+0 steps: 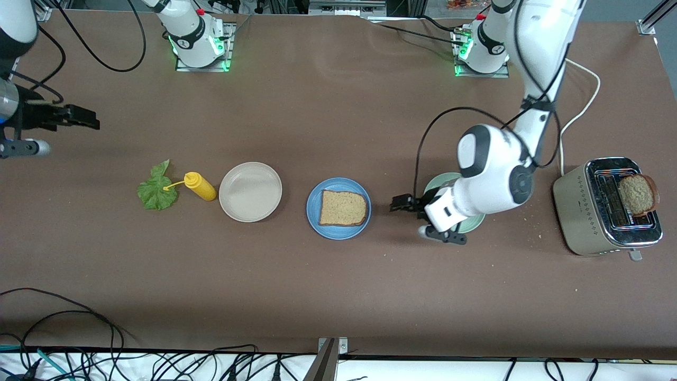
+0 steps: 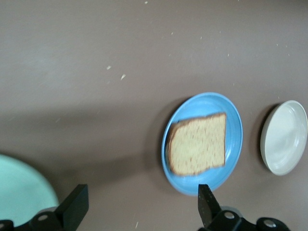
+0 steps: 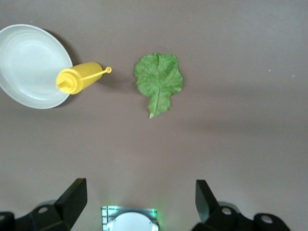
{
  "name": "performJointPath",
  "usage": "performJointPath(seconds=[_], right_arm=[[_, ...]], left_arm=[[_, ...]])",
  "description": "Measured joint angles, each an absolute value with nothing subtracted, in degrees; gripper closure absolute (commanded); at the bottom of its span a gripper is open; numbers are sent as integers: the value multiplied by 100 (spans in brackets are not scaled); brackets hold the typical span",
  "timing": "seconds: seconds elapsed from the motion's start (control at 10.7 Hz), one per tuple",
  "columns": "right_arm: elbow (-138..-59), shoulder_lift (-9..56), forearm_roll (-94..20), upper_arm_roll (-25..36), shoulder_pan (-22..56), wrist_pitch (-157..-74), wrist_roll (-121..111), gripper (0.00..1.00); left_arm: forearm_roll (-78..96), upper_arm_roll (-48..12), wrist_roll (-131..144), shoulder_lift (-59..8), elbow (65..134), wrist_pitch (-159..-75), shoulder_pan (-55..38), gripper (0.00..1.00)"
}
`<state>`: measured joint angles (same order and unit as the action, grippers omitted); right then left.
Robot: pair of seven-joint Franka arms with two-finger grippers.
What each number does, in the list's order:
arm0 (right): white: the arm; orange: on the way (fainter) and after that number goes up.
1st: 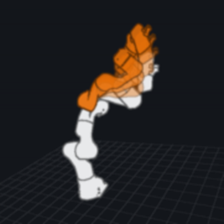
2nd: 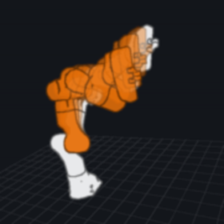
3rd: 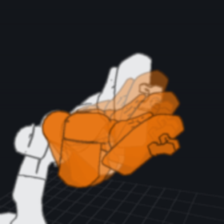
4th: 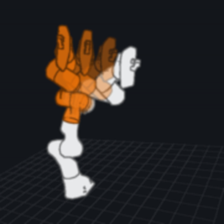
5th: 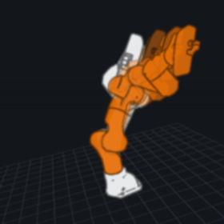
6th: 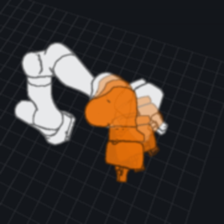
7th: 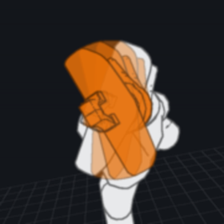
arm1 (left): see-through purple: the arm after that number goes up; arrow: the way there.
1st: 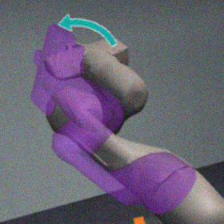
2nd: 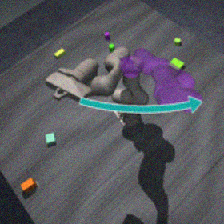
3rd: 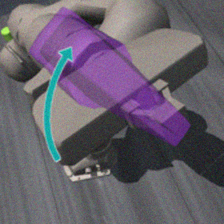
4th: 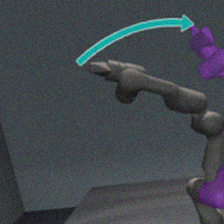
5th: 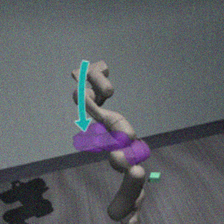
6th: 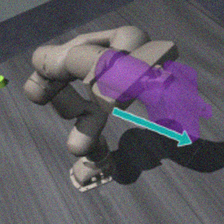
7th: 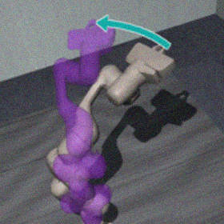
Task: Make sandwich in blue plate with both arms
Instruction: 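Release the bread on the blue plate while the right gripper reaches out, then grasp the lettuce leaf with the right gripper while the left gripper retracts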
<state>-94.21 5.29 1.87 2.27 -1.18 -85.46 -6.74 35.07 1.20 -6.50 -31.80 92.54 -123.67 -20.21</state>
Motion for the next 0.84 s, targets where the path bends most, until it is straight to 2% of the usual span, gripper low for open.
performJointPath(seconds=[0.38,0.56,0.84], right_arm=[[-10455,874,211,265,-133,-10023,-719,0],[-11154,1035,213,347,-142,-11045,-757,0],[-11671,1598,214,461,-150,-12272,-764,0]], left_arm=[[2011,109,-705,-1649,10049,-11279,-1503,0],[1481,-2,-712,-911,10362,-10672,-1042,0],[592,-92,-721,-163,10515,-9959,-858,0]])
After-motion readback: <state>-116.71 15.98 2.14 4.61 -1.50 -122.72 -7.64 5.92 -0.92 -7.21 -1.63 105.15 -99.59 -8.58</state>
